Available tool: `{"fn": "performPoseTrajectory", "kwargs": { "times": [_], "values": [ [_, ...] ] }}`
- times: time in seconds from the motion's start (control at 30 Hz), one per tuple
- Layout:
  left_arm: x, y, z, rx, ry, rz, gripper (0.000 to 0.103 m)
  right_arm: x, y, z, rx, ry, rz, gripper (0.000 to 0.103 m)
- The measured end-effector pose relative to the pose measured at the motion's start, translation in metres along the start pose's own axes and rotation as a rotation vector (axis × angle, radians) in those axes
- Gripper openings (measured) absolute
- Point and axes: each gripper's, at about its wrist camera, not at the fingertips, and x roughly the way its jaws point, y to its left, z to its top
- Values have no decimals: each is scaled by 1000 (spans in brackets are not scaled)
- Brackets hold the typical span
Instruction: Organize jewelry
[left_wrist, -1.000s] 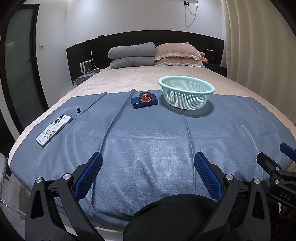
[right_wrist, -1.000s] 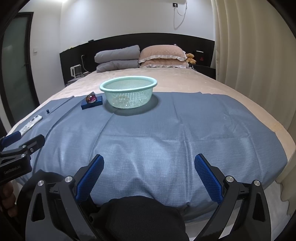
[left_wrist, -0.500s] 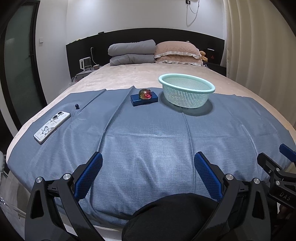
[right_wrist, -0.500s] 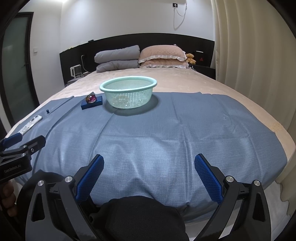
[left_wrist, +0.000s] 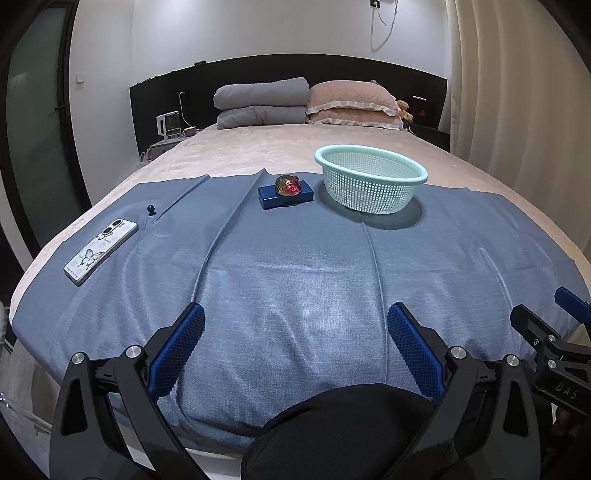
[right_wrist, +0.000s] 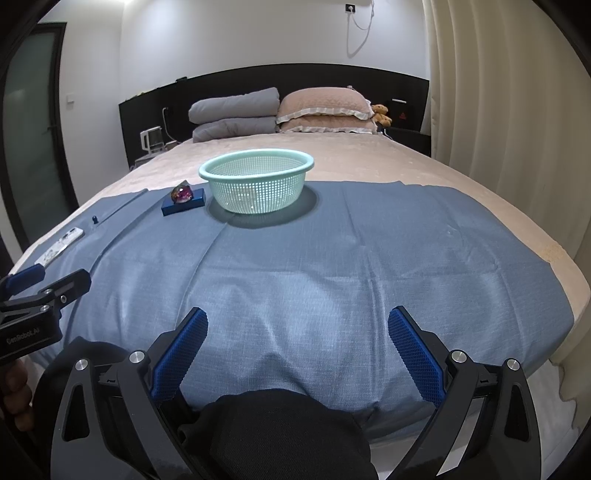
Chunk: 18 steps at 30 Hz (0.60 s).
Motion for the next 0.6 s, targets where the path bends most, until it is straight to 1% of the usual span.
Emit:
{"fn": "performPoseTrajectory", "kwargs": {
  "times": [0.13,0.37,0.6],
  "values": [
    [0,1,0,-3,3,-1,97,0,0,0,-2,3,-1,94],
    [-3,-5,0,22,-12,21,97,0,2,0,-16,2,-10,94],
    [-3,-4,0,19,-13,18,97,0,2,0,-23,2,-12,94]
  ]
}}
